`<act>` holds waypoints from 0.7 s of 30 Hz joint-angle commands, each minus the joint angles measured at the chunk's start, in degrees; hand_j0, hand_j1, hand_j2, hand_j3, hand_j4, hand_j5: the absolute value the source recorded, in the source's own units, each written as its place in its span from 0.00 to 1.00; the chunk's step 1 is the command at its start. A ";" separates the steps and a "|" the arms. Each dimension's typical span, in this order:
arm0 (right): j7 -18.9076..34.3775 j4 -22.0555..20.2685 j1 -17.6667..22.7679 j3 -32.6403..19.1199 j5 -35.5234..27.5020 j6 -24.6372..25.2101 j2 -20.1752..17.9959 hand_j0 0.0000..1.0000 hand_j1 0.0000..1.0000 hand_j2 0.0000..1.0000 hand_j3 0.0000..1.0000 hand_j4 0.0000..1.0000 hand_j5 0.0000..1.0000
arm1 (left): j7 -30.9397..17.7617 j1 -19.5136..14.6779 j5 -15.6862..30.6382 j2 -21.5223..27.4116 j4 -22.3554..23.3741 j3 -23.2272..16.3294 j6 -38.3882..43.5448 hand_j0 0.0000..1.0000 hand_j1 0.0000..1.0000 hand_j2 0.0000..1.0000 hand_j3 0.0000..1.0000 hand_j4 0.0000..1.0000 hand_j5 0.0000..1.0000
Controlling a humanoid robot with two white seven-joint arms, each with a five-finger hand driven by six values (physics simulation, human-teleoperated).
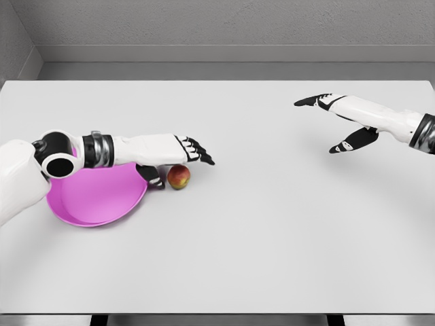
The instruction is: Put the apple on the plate with both arms
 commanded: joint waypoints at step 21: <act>-0.03 0.60 0.00 -0.03 -0.44 0.16 0.03 1.00 1.00 1.00 1.00 1.00 1.00 | -3.48 -1.58 -0.02 0.21 -0.94 -1.73 0.10 0.76 0.76 0.76 0.76 0.76 0.76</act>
